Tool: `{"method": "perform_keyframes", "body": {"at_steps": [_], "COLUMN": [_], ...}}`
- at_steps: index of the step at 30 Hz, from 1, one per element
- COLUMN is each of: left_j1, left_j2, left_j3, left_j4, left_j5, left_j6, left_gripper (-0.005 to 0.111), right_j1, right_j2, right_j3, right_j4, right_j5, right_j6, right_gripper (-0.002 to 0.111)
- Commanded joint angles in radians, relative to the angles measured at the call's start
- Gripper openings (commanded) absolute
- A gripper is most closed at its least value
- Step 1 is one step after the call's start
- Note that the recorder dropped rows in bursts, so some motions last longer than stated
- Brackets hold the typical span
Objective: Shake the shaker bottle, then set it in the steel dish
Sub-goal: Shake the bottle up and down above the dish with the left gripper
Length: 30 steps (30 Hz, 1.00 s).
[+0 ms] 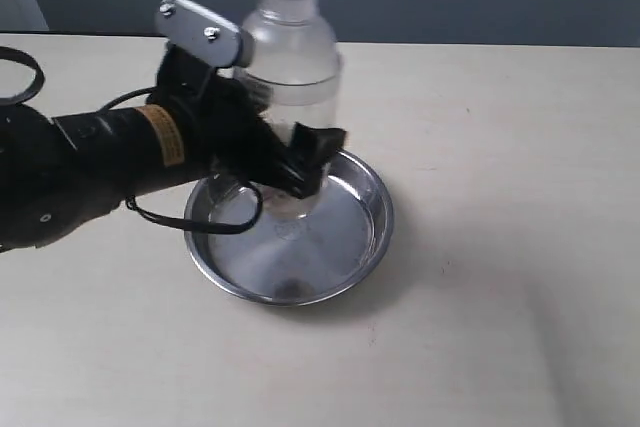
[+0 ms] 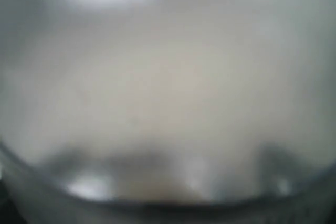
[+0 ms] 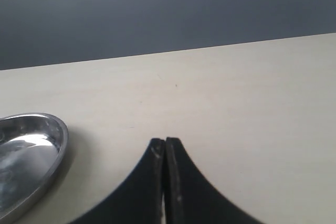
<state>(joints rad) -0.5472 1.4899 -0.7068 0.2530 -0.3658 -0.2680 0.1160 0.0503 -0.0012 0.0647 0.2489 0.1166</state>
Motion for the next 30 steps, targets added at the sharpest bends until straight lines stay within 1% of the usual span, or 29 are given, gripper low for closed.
{"method": "perform_keyframes", "body": {"at_steps": [1,2,3,4,5,6,8,12,14,17,18,19,23,24,25,27,28,29,30], "left_j1": [0.004,0.008,0.008,0.006,0.006,0.006,0.006,-0.019,-0.032,-0.027,-0.020,-0.020,-0.036,-0.034,-0.034,-0.034,-0.032,-0.031,-0.031], "left_j2": [-0.115,-0.117,-0.099,-0.063,-0.011,0.039,0.060,-0.109,-0.126,0.005,0.051,0.054,-0.096,-0.111,-0.101,0.001,0.056,0.115,0.122], "left_j3": [-0.155,-0.157,-0.142,-0.109,-0.068,-0.043,-0.034,-0.117,-0.095,-0.002,0.011,0.009,-0.073,-0.077,-0.064,0.009,0.040,0.068,0.072], "left_j4": [-0.184,-0.223,-0.227,-0.216,-0.214,-0.216,-0.221,-0.189,-0.191,-0.203,-0.231,-0.234,-0.157,-0.182,-0.206,-0.215,-0.222,-0.266,-0.285], "left_j5": [-0.077,-0.031,0.017,0.057,0.063,0.041,0.019,0.001,0.013,0.003,-0.007,-0.019,-0.097,-0.093,-0.071,-0.025,-0.032,-0.057,-0.085], "left_j6": [0.100,0.106,0.106,0.106,0.106,0.104,0.104,0.104,0.104,0.106,0.103,0.100,0.104,0.104,0.104,0.104,0.104,0.097,0.083], "left_gripper": [0.000,0.000,0.000,0.000,0.000,0.000,0.000,0.000,0.000,0.000,0.000,0.000,0.000,0.000,0.000,0.000,0.000,0.000,0.000], "right_j1": [0.002,0.002,0.002,0.002,0.002,0.002,0.002,0.002,0.002,0.002,0.002,0.002,0.002,0.002,0.002,0.002,0.002,0.002,0.002], "right_j2": [0.004,0.004,0.004,0.004,0.004,0.004,0.004,0.004,0.004,0.004,0.004,0.004,0.004,0.004,0.004,0.004,0.004,0.004,0.004], "right_j3": [0.001,0.001,0.001,0.001,0.001,0.001,0.001,0.001,0.001,0.001,0.001,0.001,0.001,0.001,0.001,0.001,0.001,0.001,0.001], "right_j4": [-0.005,-0.005,-0.005,-0.005,-0.005,-0.005,-0.005,-0.005,-0.005,-0.005,-0.005,-0.005,-0.005,-0.005,-0.005,-0.005,-0.005,-0.005,-0.005], "right_j5": [-0.012,-0.012,-0.012,-0.012,-0.012,-0.012,-0.012,-0.012,-0.014,-0.017,-0.017,-0.017,-0.017,-0.017,-0.017,-0.017,-0.017,-0.017,-0.017], "right_j6": [0.000,0.000,0.000,0.000,0.000,0.000,0.000,0.000,0.000,0.000,0.000,0.000,0.000,0.000,0.000,0.000,0.000,0.000,0.000], "right_gripper": [-0.001,-0.001,-0.001,-0.001,-0.001,-0.001,-0.001,-0.001,-0.001,-0.001,-0.001,-0.001,-0.001,-0.001,-0.001,-0.001,-0.001,-0.001,-0.001]}}
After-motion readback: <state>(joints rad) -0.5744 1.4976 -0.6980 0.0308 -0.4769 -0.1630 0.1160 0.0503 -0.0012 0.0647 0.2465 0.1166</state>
